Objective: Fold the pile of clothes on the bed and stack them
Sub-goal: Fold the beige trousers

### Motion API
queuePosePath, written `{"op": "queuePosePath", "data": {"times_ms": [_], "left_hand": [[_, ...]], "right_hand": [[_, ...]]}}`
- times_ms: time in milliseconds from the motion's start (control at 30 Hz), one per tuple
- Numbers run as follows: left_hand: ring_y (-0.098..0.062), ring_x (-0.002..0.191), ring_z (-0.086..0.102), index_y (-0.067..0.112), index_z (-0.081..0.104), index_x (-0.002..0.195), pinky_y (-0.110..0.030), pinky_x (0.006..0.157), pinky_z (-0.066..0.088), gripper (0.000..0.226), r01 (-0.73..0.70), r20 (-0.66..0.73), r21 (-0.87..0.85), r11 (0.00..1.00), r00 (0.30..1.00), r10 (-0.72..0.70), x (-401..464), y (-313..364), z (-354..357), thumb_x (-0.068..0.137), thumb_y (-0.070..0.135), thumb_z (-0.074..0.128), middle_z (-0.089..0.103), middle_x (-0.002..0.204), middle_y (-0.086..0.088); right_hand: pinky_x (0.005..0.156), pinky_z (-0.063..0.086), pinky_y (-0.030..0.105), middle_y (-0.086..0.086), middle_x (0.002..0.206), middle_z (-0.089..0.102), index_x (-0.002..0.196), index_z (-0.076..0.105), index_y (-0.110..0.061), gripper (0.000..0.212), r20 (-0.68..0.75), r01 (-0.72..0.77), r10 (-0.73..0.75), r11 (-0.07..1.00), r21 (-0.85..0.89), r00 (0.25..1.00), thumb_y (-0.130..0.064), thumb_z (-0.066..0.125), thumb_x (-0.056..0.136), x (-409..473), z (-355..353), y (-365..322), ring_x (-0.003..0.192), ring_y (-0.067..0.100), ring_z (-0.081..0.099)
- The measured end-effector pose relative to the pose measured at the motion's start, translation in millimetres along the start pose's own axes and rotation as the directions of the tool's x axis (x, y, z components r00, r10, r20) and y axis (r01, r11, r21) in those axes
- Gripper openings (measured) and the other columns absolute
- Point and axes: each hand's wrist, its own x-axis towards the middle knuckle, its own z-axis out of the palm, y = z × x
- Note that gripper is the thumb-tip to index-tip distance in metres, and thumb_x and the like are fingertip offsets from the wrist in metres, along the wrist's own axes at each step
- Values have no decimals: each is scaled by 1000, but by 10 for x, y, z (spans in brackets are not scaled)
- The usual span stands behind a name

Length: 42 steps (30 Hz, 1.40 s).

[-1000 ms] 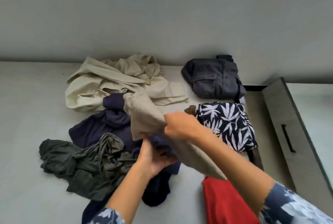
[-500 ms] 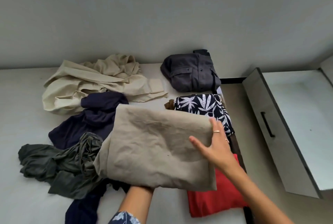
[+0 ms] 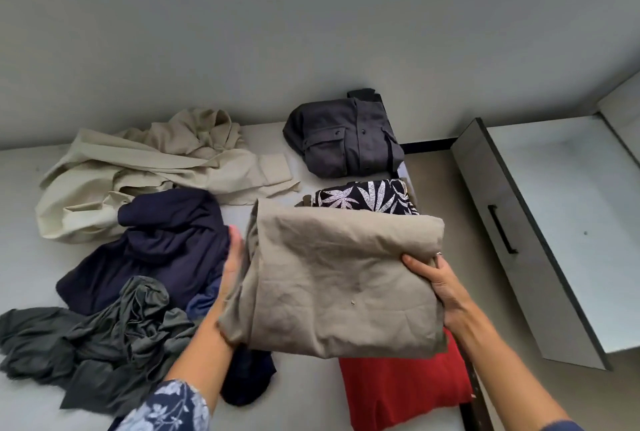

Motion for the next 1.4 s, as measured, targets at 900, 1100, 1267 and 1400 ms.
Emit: {"op": "queuePosePath", "data": {"times_ms": [900,1100,1267,1400], "left_hand": [[-20,145,-20,32,-4,150,-57,112,-16,114,-91,424,637,-765,870,250,1718,-766,704,65,81,52,-15,159,7],[-12,111,-62,36,-58,115,-52,87,-44,116,-126,272,670,-732,959,83,2006,-779,710,75,79,42,-61,127,11],[-20,141,-32,27,-31,143,-58,108,-23,127,-91,252,692,-717,960,121,2163,-808,652,55,90,35,-37,151,2],[-13,120,-57,33,-52,125,-53,93,-40,117,-140,307,679,-721,946,105,2201,-813,650,68,84,37,-62,129,9]], "right_hand": [[109,-6,66,-9,154,-33,138,-26,-51,73,64,45,-214,-90,-995,975,-66,27,91,1876,59,345,143,42,-17],[109,-16,60,-9,153,-32,133,-35,-52,73,87,75,-189,-69,-995,978,-71,9,77,2102,-39,513,142,42,-17],[99,-35,46,-11,146,-40,125,-45,-52,73,93,78,-157,-96,-992,983,-71,4,74,2238,-64,553,141,42,-21],[101,-33,47,-10,142,-48,124,-47,-50,76,83,67,-135,-119,-991,987,-73,0,69,2270,-41,553,140,40,-24]]}}
